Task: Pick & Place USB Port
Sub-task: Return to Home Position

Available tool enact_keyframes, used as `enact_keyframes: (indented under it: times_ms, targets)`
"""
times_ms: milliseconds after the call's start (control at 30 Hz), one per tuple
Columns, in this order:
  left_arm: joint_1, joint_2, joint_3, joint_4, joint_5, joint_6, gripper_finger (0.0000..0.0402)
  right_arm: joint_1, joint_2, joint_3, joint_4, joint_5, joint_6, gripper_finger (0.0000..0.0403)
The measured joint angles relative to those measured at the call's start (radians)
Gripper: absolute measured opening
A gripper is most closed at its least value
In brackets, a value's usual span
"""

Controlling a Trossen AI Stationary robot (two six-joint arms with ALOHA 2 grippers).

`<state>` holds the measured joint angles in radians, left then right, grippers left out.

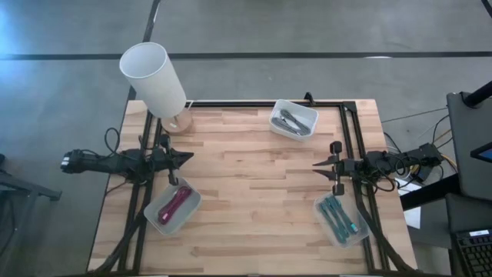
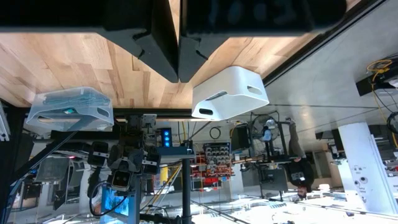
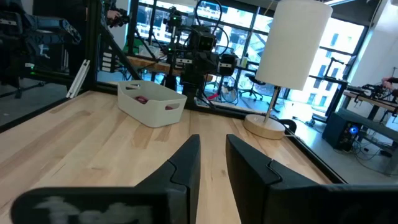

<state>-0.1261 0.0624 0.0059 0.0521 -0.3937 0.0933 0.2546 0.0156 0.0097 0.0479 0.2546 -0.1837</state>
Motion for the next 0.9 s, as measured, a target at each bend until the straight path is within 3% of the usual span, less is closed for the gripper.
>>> enact_keyframes:
  times_ms: [467, 900]
  targets:
    - [0.000, 0.000, 0.000, 0.000, 0.000, 0.000, 0.0012, 0.000, 0.000, 0.000, 0.000, 0.000, 0.000, 0.0091]
    - [0.000, 0.000, 0.000, 0.000, 0.000, 0.000, 0.0012, 0.000, 0.000, 0.000, 0.000, 0.000, 0.000, 0.0071]
